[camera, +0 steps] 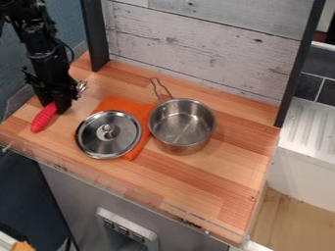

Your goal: Put the red fork on the bottom right of the table

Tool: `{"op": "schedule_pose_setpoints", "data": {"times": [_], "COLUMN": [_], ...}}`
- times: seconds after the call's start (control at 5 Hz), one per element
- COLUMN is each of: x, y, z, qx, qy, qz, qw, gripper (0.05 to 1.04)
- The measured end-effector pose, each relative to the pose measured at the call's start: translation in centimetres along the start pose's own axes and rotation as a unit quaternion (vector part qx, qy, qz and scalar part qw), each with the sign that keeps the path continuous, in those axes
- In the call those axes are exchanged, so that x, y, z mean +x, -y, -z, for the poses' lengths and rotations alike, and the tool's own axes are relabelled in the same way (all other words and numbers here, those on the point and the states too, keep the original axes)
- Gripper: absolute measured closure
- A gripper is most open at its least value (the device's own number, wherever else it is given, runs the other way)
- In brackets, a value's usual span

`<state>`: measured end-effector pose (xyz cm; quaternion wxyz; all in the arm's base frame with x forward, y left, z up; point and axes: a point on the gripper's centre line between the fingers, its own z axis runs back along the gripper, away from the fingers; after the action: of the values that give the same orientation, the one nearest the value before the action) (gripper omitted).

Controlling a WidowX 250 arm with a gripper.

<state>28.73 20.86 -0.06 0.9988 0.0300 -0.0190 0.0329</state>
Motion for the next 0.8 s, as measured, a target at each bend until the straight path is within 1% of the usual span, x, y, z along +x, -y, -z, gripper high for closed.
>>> {"op": "schedule_pose_setpoints", "data": {"times": [0.2,0.4,0.6,0.8], "x": [-0.3,0.0,1.3,1.6], "y": [0.6,1.8,6.1,11.0], "z": [-0.8,-3.6,-7.9,-9.9], "qx": [0.006,0.023,0.028,0.024], "qy": [-0.017,-0.023,0.005,0.037], "qz": [-0.004,-0.032,-0.055,-0.011], "qw": [0.9998,0.9990,0.9981,0.9990], "gripper": [0.731,0.731,0.731,0.731]}}
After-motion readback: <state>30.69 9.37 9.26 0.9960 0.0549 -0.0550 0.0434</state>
